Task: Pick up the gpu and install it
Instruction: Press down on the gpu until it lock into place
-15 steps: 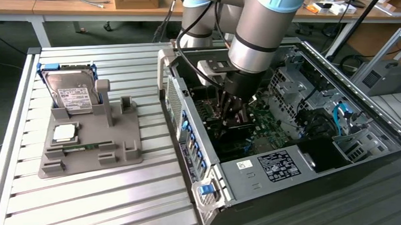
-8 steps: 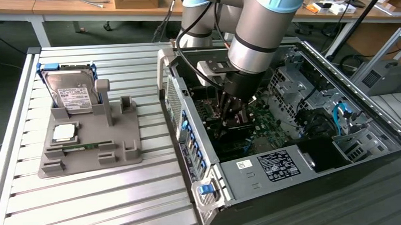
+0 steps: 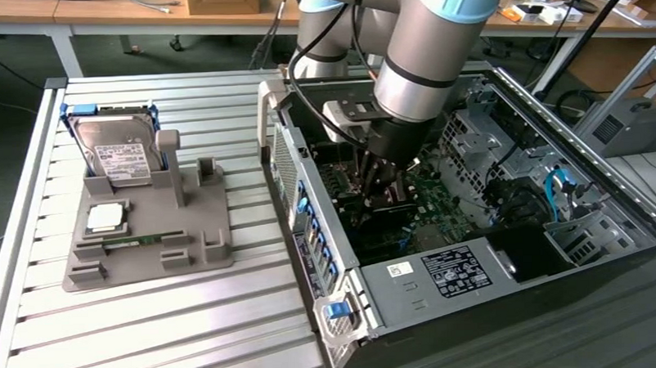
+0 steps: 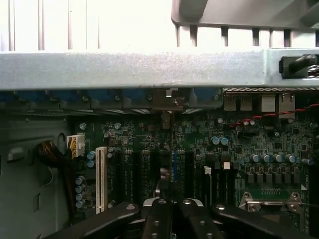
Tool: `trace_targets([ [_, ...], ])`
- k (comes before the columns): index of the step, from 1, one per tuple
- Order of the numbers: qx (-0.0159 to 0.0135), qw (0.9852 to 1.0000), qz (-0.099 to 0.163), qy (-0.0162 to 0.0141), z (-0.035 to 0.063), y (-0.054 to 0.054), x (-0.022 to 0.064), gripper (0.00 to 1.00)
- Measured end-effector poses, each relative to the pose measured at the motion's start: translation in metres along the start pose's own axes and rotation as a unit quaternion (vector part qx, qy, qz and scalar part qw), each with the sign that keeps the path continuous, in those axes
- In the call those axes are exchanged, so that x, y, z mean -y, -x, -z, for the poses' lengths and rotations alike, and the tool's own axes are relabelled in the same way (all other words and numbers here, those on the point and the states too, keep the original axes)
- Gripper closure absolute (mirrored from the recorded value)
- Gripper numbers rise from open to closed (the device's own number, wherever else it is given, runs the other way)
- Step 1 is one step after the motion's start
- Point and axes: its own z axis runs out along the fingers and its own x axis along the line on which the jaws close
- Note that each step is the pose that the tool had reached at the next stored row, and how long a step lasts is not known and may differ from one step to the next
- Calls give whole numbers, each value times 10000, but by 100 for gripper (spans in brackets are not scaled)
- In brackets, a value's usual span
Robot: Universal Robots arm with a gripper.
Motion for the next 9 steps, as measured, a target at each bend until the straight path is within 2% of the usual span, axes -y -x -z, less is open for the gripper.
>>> trace_targets([
  [1,0,10000,-2,0,69,-4,-8,89],
  [3,-5,10000,0,1,140,-7,-11,89],
  [6,-2,10000,1,2,161,-8,10,89],
  [7,0,10000,1,5,163,-8,36,89],
  [9,6,10000,2,29,171,-9,130,89],
])
